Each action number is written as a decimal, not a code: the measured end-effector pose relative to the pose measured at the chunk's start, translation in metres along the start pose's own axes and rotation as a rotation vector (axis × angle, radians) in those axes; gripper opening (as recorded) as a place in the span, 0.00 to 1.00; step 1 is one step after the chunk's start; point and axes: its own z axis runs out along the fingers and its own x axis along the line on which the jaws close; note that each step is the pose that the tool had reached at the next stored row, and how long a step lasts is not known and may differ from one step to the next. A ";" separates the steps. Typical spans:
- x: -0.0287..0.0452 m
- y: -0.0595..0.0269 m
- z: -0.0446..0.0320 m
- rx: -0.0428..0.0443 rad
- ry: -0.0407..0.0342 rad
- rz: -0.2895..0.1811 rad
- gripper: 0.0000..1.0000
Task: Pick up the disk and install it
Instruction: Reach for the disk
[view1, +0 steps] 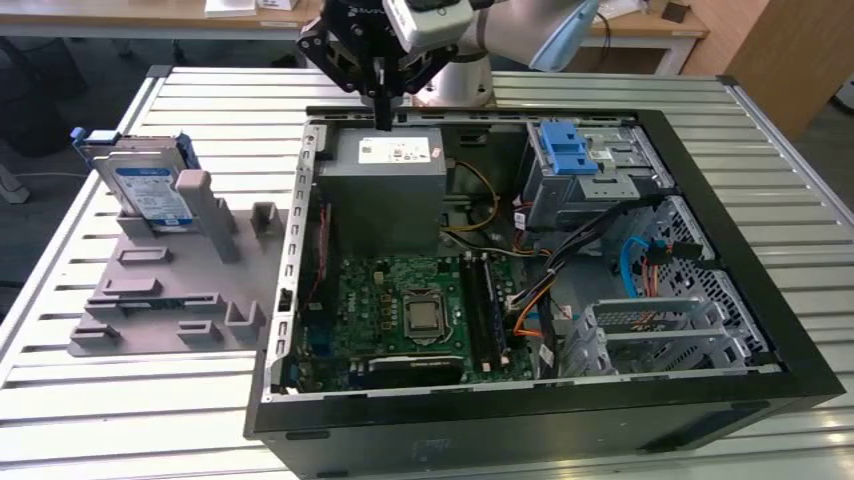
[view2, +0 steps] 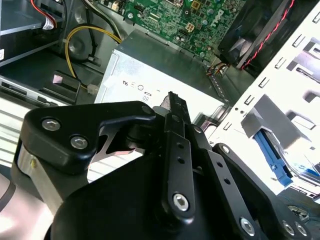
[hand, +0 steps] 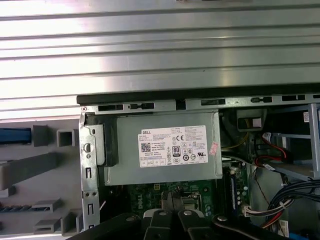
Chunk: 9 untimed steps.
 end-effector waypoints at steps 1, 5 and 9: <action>0.0007 0.0000 0.0000 0.0000 0.0000 0.000 0.11; 0.0033 -0.0003 0.0000 -0.0001 0.0000 0.000 0.11; 0.0061 -0.0005 0.0000 0.0000 0.0001 0.000 0.11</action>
